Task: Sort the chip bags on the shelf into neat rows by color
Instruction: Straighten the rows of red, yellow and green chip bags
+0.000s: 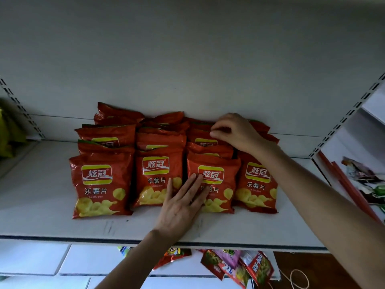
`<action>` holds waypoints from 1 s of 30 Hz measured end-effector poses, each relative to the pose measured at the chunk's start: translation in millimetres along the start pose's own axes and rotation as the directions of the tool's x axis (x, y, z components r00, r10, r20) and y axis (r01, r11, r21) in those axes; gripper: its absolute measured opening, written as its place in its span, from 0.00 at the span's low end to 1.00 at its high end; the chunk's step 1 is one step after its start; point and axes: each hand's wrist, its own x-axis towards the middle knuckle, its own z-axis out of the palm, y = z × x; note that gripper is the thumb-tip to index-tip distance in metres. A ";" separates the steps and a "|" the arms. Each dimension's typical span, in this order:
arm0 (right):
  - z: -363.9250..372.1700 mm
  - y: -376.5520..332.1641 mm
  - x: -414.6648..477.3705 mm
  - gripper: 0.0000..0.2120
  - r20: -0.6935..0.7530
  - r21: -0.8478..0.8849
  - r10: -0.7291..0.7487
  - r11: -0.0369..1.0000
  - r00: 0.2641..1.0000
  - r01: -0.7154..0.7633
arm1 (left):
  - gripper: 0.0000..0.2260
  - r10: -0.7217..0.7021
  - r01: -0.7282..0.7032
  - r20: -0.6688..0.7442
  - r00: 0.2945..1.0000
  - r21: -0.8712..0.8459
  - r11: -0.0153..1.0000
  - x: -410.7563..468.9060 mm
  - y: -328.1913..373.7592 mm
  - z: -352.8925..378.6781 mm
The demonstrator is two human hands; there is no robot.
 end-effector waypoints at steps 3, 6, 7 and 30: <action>8.2 0.0 -13.4 0.13 0.146 -0.169 0.055 0.985 0.988 -0.030 | 0.46 0.041 -0.041 -0.018 0.999 0.023 0.999 -1.9 -2.0 1.1; 17.7 2.0 -13.9 0.12 0.046 -0.142 0.082 0.987 0.996 -0.075 | 0.52 0.035 -0.034 -0.033 0.999 0.041 0.999 3.7 0.4 -3.1; 18.7 1.7 -14.1 0.13 0.031 -0.127 0.086 0.988 0.996 -0.082 | 0.48 0.028 -0.026 -0.048 0.998 0.040 0.999 5.9 1.5 -4.7; 3.0 98.4 -117.4 0.28 0.177 0.438 0.329 0.818 0.928 -0.373 | 0.27 -0.220 0.220 -0.004 0.976 0.053 0.974 53.7 89.7 28.4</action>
